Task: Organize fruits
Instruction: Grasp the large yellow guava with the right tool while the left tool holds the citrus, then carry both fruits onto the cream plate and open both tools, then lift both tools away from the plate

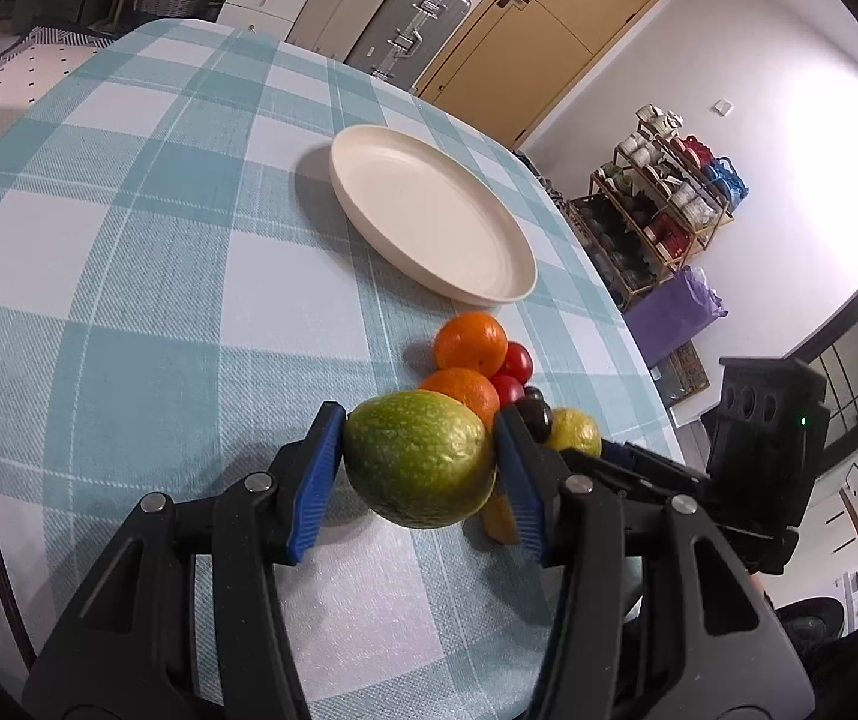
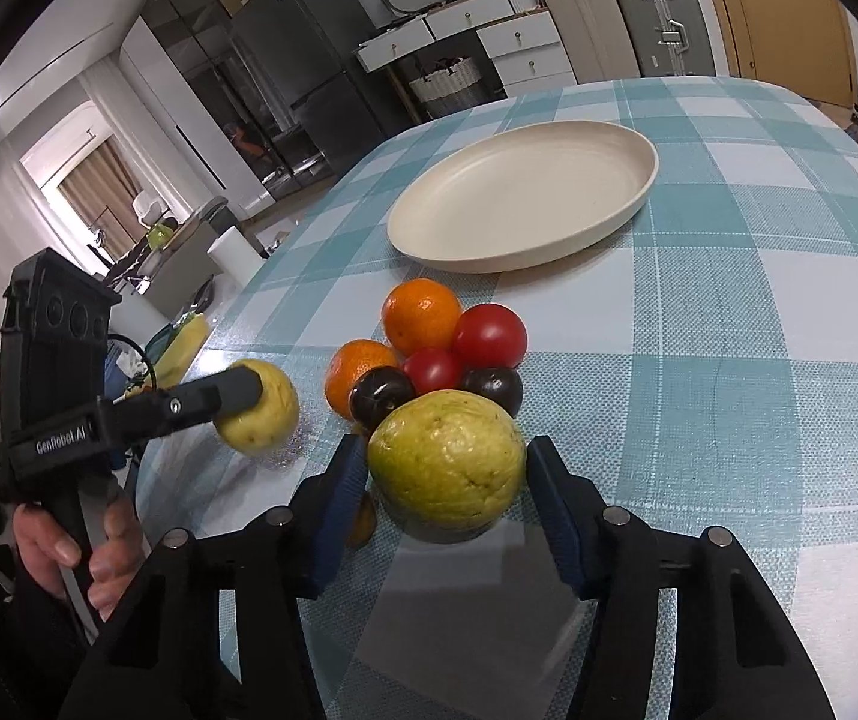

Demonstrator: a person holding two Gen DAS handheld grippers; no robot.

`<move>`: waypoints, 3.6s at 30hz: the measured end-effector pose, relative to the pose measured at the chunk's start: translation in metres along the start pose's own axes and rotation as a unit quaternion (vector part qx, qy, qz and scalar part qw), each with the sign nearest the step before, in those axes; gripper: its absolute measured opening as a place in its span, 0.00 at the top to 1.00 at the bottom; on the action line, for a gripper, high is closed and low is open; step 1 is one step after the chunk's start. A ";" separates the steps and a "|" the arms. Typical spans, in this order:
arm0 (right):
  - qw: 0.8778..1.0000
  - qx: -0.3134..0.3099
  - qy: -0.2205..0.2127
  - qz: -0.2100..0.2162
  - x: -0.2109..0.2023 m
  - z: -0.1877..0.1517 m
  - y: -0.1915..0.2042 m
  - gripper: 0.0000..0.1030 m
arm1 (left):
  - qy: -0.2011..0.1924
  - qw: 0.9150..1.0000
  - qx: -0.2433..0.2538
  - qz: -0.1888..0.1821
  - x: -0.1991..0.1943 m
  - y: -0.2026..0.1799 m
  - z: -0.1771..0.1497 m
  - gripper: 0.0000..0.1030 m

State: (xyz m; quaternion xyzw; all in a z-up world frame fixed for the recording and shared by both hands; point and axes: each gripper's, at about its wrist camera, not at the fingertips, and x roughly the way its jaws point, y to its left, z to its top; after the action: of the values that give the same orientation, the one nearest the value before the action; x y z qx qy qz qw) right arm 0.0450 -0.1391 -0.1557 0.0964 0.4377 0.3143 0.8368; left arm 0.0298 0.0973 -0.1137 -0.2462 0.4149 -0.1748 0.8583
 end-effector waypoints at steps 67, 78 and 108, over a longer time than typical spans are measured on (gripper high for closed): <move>1.000 0.009 0.004 0.016 0.077 0.203 -0.084 0.46 | 0.038 0.999 -0.016 -0.018 0.180 0.000 0.232 0.53; 0.999 -0.031 -0.006 -0.039 0.101 0.210 -0.080 0.45 | 0.044 0.998 -0.034 -0.013 0.203 0.012 0.237 0.53; 0.984 -0.062 -0.132 -0.101 -0.009 0.169 -0.044 0.00 | -0.063 0.986 0.052 0.145 0.065 -0.052 0.177 0.11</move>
State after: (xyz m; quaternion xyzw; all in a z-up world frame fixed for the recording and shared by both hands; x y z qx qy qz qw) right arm 0.1949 -0.1598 -0.0673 0.0405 0.3104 0.2394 0.9191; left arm 0.2051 0.0713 -0.0302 -0.1492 0.3822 -0.0537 0.9104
